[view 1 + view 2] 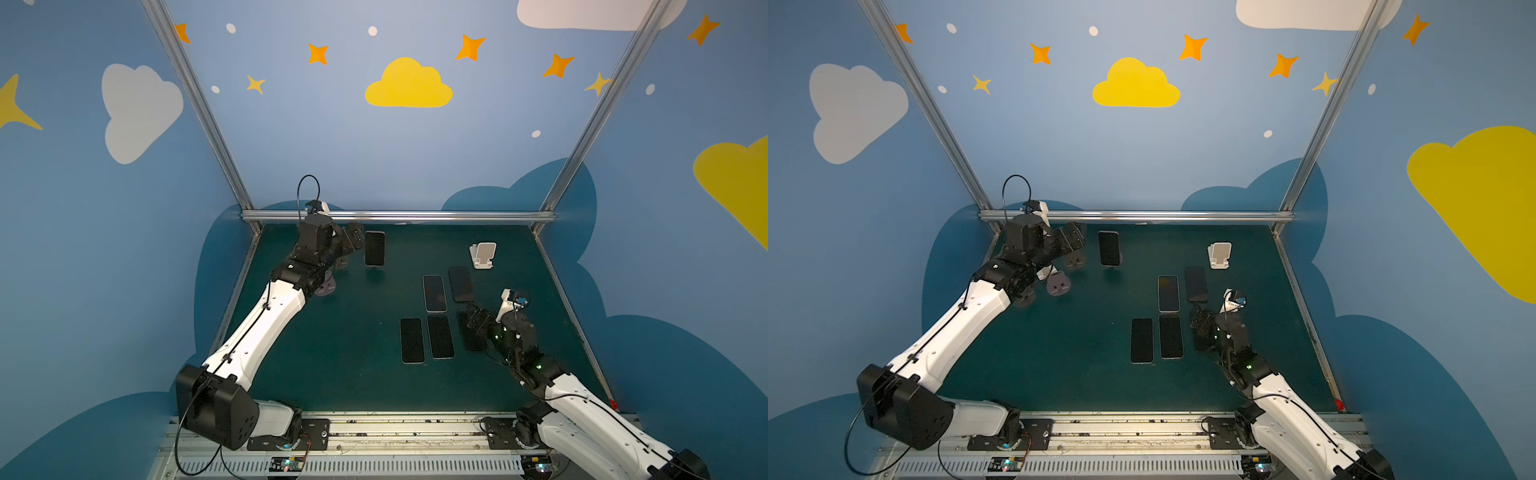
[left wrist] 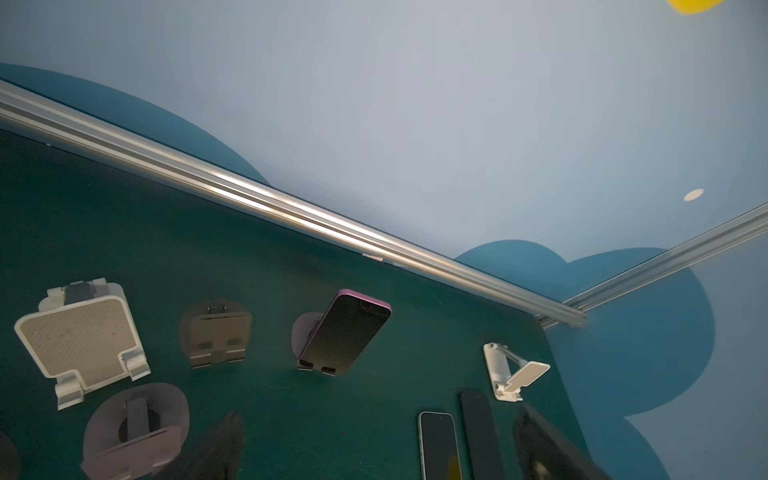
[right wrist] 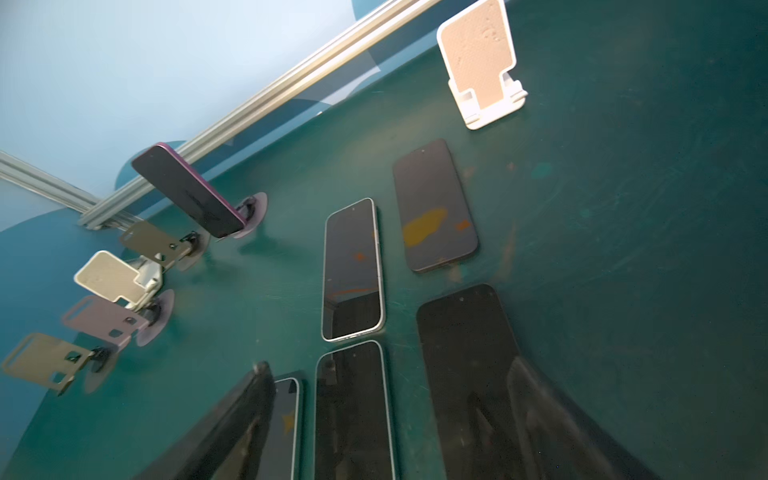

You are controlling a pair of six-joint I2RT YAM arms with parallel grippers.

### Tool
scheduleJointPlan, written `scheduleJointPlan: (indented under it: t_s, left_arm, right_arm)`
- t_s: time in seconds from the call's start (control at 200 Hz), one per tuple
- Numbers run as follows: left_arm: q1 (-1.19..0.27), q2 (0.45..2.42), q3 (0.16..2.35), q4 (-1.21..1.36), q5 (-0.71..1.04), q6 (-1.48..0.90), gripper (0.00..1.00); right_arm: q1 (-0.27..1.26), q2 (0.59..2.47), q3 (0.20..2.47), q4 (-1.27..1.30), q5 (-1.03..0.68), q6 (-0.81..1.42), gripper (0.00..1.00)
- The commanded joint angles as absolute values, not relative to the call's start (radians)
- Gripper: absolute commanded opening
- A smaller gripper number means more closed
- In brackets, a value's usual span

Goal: Remove the phone from the phone stand

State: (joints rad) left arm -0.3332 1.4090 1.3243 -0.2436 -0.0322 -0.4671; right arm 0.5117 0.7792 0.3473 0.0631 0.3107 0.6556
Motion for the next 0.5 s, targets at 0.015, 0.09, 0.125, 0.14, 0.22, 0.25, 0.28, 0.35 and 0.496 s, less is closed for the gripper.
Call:
scheduleJointPlan:
  t_s: [0.015,0.09,0.125,0.14,0.22,0.25,0.28,0.35,0.496]
  left_arm:
    - [-0.349,1.492,1.401,-0.333,-0.075,-0.432,1.0]
    - [-0.362,1.56,1.466,-0.385,-0.095,-0.414,1.0]
    - [-0.368,1.591,1.5,-0.409,-0.106,-0.401,1.0]
    - [-0.372,1.604,1.512,-0.417,-0.112,-0.394,1.0]
    - [-0.394,1.675,1.577,-0.455,-0.162,-0.359,1.0]
    - [-0.401,1.704,1.601,-0.468,-0.182,-0.349,1.0]
    - [-0.407,1.731,1.624,-0.475,-0.193,-0.339,1.0]
    - [-0.418,1.794,1.673,-0.492,-0.227,-0.324,1.0]
    - [-0.435,1.932,1.777,-0.515,-0.29,-0.297,1.0]
  right_arm:
    - [0.508,0.776,0.339,0.046,0.346,0.675,0.88]
    - [0.508,0.776,0.339,0.051,0.342,0.678,0.88]
    - [0.509,0.778,0.342,0.05,0.342,0.679,0.88]
    - [0.508,0.779,0.341,0.049,0.342,0.681,0.88]
    - [0.508,0.792,0.345,0.041,0.353,0.689,0.88]
    - [0.508,0.798,0.346,0.043,0.357,0.69,0.89]
    - [0.506,0.804,0.347,0.043,0.359,0.69,0.88]
    - [0.506,0.811,0.353,0.04,0.355,0.691,0.88]
    - [0.506,0.814,0.354,0.038,0.351,0.69,0.89]
